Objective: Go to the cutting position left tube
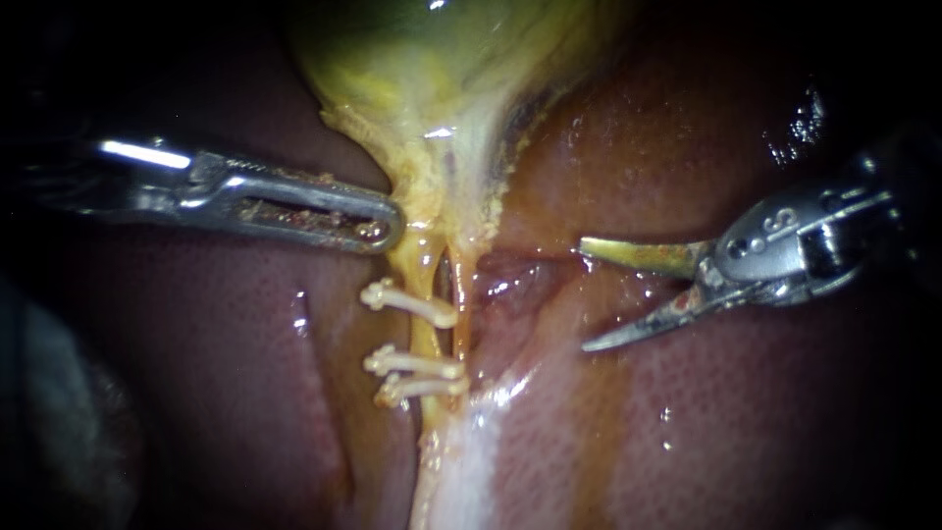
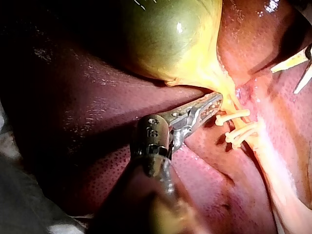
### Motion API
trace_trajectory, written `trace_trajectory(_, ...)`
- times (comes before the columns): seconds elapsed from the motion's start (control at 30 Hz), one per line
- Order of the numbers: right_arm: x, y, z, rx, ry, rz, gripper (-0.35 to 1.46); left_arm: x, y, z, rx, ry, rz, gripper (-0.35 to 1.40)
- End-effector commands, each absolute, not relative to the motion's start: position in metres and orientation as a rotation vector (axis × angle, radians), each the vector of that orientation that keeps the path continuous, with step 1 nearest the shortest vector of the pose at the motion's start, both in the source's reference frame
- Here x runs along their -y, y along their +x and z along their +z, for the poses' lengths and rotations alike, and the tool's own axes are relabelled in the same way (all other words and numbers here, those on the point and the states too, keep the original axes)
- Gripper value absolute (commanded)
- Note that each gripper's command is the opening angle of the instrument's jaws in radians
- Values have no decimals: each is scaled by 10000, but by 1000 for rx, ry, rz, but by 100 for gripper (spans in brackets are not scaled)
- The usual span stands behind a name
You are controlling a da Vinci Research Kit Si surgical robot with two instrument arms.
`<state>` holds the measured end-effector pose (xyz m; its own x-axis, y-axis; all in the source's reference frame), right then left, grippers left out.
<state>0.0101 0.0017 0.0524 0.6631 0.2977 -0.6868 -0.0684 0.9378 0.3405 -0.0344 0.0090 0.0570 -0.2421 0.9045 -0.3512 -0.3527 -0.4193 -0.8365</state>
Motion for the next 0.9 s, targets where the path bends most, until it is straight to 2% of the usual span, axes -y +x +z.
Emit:
trace_trajectory(0.03, -17, 101, 524, -824, 302, 209, 145, -90, -343, 569, 792, -1082, 1795, -35)
trace_trajectory(0.43, -15, 104, 524, -824, 321, 200, 145, -102, -305, 527, 796, -1074, 1784, -35)
trace_trajectory(0.67, -6, 127, 518, -879, 375, 189, 143, -101, -305, 525, 791, -1073, 1782, -35)
trace_trajectory(0.9, 9, 158, 523, -893, 475, 232, 141, -101, -306, 525, 791, -1073, 1782, -35)
